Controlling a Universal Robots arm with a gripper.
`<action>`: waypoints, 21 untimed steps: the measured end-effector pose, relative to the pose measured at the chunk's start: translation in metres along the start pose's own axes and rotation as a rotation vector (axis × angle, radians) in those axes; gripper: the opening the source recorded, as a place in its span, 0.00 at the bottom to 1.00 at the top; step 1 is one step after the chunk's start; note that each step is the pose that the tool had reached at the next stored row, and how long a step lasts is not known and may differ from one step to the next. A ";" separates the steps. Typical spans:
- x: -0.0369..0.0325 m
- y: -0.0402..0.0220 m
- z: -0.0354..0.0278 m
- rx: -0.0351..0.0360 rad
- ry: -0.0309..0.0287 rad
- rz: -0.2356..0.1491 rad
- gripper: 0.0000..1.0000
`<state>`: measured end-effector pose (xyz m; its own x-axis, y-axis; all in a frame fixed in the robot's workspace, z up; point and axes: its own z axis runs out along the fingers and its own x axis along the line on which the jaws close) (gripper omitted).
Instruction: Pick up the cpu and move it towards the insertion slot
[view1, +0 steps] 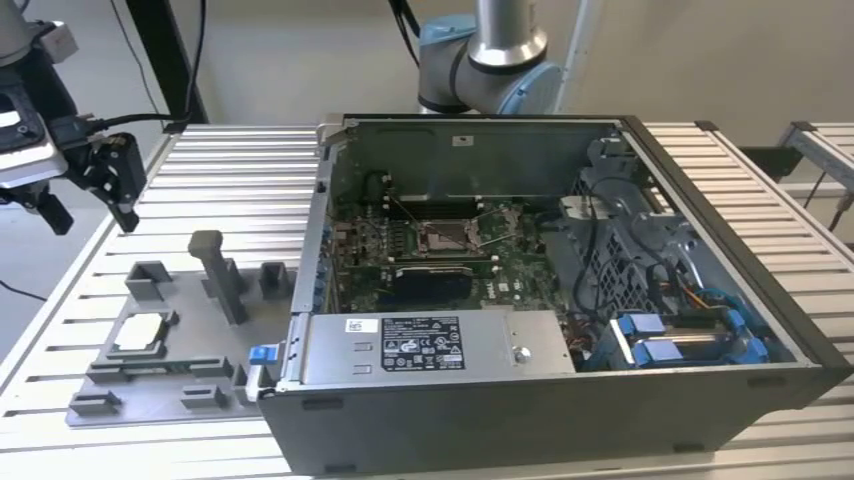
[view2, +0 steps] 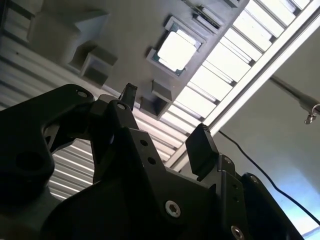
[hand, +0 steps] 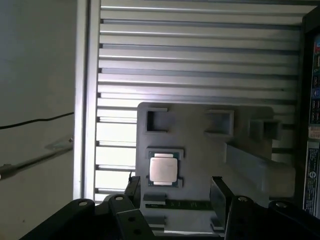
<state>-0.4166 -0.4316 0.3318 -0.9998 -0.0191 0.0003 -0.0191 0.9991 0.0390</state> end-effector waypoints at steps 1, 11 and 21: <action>0.0000 -0.0001 0.0018 0.0000 0.0001 0.000 1.00; 0.0000 -0.0006 0.0148 -0.0003 -0.0003 0.000 1.00; 0.0000 -0.0010 0.0265 0.0054 -0.0002 0.000 1.00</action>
<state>-0.4167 -0.4316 0.3053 -0.9998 -0.0191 0.0002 -0.0191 0.9993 0.0336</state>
